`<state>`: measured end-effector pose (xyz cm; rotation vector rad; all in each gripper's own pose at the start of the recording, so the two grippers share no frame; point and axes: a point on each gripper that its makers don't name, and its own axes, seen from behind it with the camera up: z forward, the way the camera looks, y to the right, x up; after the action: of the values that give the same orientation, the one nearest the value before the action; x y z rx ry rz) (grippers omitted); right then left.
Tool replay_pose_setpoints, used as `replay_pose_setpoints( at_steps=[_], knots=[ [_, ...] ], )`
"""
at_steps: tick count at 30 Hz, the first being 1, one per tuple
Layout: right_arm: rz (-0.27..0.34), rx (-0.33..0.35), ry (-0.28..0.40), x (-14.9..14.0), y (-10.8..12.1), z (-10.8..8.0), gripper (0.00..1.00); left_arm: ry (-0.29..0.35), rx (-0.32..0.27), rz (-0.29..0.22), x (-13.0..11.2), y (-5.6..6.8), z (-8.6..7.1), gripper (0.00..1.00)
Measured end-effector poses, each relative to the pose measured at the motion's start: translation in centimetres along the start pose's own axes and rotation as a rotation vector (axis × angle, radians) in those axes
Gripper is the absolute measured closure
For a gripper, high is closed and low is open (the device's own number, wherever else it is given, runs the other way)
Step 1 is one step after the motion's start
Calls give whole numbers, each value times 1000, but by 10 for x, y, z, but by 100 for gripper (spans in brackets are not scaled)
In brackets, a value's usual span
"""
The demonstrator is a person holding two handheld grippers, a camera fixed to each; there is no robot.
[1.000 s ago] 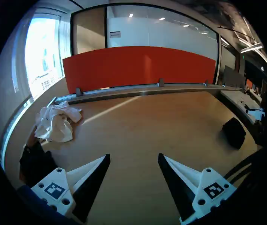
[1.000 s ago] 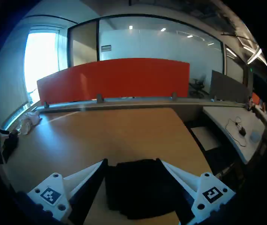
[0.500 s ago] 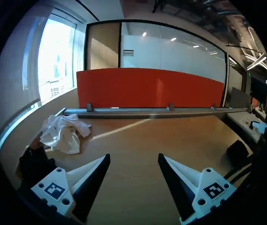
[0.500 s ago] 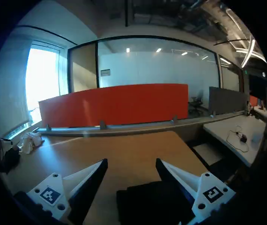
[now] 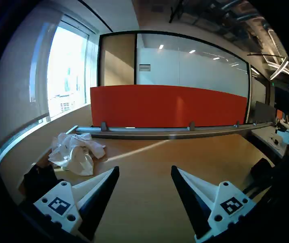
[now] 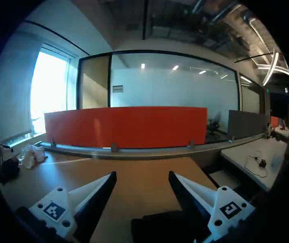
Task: Fold towel
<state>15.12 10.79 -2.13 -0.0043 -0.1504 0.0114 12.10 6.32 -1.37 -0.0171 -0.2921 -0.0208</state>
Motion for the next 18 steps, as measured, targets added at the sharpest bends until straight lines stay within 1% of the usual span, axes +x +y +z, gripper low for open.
replay_pose_setpoints(
  at_steps=[6,12,15,18],
  knots=[
    [-3,17,19,10,-28,3,0,34,12,-13,8,-8,0,6],
    [16,21,39,21,-56,8,0,60,20,-13,15,-14,2,6],
    [26,20,49,25,-68,11,0,75,19,-20,20,-16,3,6],
    [22,21,64,29,-79,13,0,91,14,-24,25,-17,3,6]
  ],
)
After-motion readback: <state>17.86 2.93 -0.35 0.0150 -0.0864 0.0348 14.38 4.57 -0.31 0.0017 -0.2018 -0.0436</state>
